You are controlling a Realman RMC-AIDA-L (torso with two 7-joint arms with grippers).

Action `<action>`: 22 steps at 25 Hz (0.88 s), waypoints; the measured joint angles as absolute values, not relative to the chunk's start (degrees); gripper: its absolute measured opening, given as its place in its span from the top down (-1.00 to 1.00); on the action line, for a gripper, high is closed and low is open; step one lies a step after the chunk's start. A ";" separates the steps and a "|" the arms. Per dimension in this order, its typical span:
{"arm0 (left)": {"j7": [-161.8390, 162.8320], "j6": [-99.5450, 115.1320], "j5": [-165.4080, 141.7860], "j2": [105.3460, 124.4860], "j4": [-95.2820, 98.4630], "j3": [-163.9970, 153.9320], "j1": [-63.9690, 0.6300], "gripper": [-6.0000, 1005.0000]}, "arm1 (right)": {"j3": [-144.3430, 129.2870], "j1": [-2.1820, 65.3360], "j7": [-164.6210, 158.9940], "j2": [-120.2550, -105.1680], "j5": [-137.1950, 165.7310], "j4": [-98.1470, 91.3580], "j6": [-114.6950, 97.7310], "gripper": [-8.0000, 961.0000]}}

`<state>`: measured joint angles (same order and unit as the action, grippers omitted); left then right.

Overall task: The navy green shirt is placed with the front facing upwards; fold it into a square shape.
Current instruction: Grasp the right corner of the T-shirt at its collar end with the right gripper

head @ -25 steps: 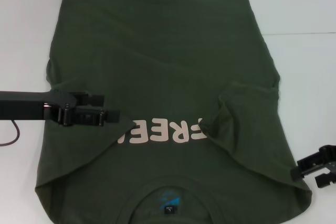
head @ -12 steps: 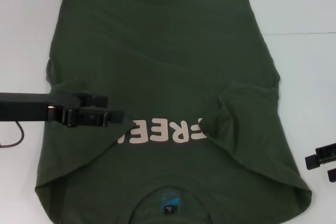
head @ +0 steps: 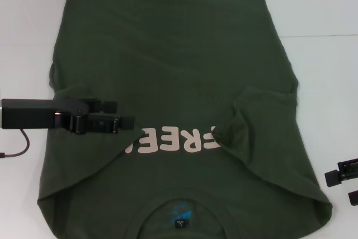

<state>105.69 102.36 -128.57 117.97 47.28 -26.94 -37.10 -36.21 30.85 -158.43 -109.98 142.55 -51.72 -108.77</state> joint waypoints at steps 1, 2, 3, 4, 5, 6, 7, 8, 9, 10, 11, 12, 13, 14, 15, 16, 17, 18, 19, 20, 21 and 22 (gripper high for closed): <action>105.67 102.31 -128.56 118.01 47.28 -26.89 -37.07 -0.89 | -36.17 30.91 -158.42 -109.80 142.55 -51.44 -108.75 -0.93; 105.64 102.26 -128.54 118.04 47.28 -26.83 -37.03 -0.89 | -36.17 30.99 -158.43 -109.62 142.64 -51.27 -108.67 -0.93; 105.64 102.22 -128.45 118.12 47.28 -26.82 -36.98 -0.89 | -36.24 31.06 -158.51 -109.48 142.73 -51.24 -108.57 -0.92; 105.64 102.21 -128.39 118.15 47.28 -26.82 -36.97 -0.89 | -36.43 31.17 -158.67 -109.34 142.88 -51.21 -108.49 -0.91; 105.64 102.21 -128.32 118.16 47.28 -26.81 -36.96 -0.89 | -36.71 31.36 -158.92 -109.20 143.14 -51.13 -108.36 -0.90; 105.64 102.21 -128.23 118.18 47.28 -26.81 -36.96 -0.89 | -37.01 31.68 -159.32 -109.19 143.78 -50.96 -108.25 -0.89; 105.64 102.20 -128.09 118.19 47.29 -26.87 -36.96 -0.89 | -37.32 32.06 -159.68 -109.30 145.00 -50.92 -108.11 -0.89; 105.65 102.21 -128.04 118.19 47.29 -26.91 -36.97 -0.89 | -37.59 32.46 -159.96 -109.57 146.55 -51.02 -108.01 -0.88; 105.65 102.20 -128.02 118.20 47.29 -26.96 -36.98 -0.89 | -37.90 32.91 -160.08 -110.00 148.48 -51.34 -107.75 -0.87; 105.65 102.20 -127.99 118.24 47.29 -27.02 -37.01 -0.89 | -38.07 33.39 -160.10 -110.47 149.97 -51.69 -107.52 -0.87; 105.65 102.21 -127.98 118.29 47.28 -27.05 -37.03 -0.89 | -38.15 33.76 -160.10 -110.88 150.83 -51.95 -107.39 -0.87; 105.67 102.21 -127.97 118.41 47.29 -27.07 -37.04 -0.89 | -38.11 34.09 -160.09 -111.27 151.30 -52.02 -107.27 -0.87; 105.68 102.21 -127.97 118.44 47.28 -27.08 -37.03 -0.89 | -38.04 34.39 -160.12 -111.60 151.38 -52.05 -107.21 -0.87; 105.68 102.21 -127.97 118.44 47.28 -27.08 -37.03 -0.89 | -38.03 34.60 -160.20 -111.76 151.31 -52.05 -107.05 -0.87; 105.71 102.22 -127.97 118.47 47.28 -27.11 -36.98 -0.89 | -38.06 34.86 -160.31 -111.93 151.32 -52.06 -106.87 -0.87; 105.71 102.21 -127.96 118.47 47.29 -27.12 -36.93 -0.89 | -38.18 35.13 -160.45 -112.06 151.52 -52.04 -106.48 -0.86; 105.71 102.21 -127.96 118.47 47.29 -27.12 -36.87 -0.89 | -38.25 35.36 -160.53 -112.12 151.69 -51.95 -106.12 -0.86; 105.70 102.21 -127.96 118.47 47.28 -27.10 -36.82 -0.89 | -38.26 35.59 -160.64 -112.24 151.84 -51.80 -105.76 -0.86; 105.69 102.21 -127.96 118.47 47.29 -27.05 -36.78 -0.89 | -38.26 35.76 -160.74 -112.36 151.87 -51.65 -105.54 -0.86; 105.68 102.21 -127.96 118.47 47.29 -27.00 -36.74 -0.89 | -38.61 36.05 -161.20 -112.58 151.91 -51.51 -105.02 -0.86; 105.67 102.21 -127.96 118.47 47.29 -26.96 -36.70 -0.89 | -38.61 36.05 -161.20 -112.58 151.91 -51.51 -105.02 -0.85; 105.66 102.22 -127.96 118.47 47.29 -26.95 -36.68 -0.89 | -39.02 36.10 -161.47 -112.62 151.92 -51.48 -104.96 -0.85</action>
<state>105.66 102.22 -127.96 118.47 47.29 -26.95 -36.68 -39.02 36.10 -161.47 -112.62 151.92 -51.48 -104.96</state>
